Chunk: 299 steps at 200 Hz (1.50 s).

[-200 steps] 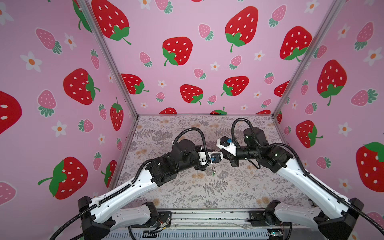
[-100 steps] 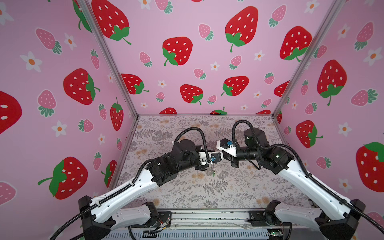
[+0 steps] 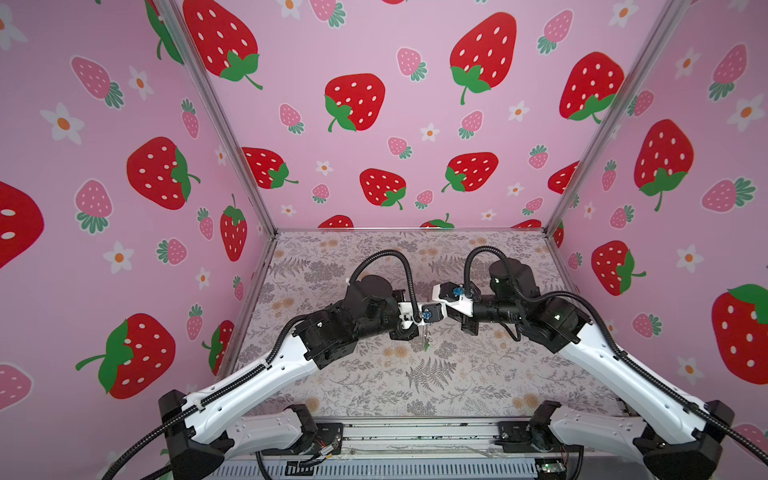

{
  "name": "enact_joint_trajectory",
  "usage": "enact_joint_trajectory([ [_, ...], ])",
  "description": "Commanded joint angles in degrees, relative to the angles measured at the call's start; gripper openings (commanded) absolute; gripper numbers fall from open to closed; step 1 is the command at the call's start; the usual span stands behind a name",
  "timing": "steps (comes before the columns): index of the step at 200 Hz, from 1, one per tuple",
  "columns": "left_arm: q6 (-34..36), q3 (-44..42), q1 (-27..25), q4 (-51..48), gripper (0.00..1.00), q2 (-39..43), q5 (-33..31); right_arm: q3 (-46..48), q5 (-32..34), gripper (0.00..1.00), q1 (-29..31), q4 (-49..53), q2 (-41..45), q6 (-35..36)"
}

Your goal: Put the keys on the keyring

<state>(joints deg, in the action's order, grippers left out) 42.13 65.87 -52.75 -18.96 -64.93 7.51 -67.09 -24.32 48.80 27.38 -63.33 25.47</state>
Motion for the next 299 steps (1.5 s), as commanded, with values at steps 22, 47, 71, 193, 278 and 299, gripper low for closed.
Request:
enact_joint_trajectory([
  [22, -5.0, -0.2, 3.2, 4.4, 0.0, 1.9, 6.1, 6.9, 5.4, 0.37, 0.2, -12.1, 7.4, -1.7],
  [47, -10.1, -2.5, 5.5, 10.1, 0.0, 3.9, 9.5, 11.0, 3.9, 0.41, -0.2, -16.1, 9.4, -3.6],
  [71, -13.8, -3.7, 6.5, 14.3, 0.0, 4.7, 10.9, 12.2, 1.6, 0.41, -0.2, -18.6, 9.1, -5.0],
  [193, -22.1, -8.9, 6.7, 27.6, 0.0, 6.3, 10.9, 11.5, 3.8, 0.31, -0.3, -24.3, 5.8, -11.4],
  [278, -25.2, -10.4, 6.8, 32.2, 0.0, 6.4, 10.8, 11.1, 2.3, 0.02, -0.3, -22.7, 5.2, -9.1],
  [299, -25.8, -11.2, 6.8, 34.0, 0.0, 6.6, 10.3, 10.8, 1.1, 0.0, -0.2, -22.4, 4.6, -8.8],
])
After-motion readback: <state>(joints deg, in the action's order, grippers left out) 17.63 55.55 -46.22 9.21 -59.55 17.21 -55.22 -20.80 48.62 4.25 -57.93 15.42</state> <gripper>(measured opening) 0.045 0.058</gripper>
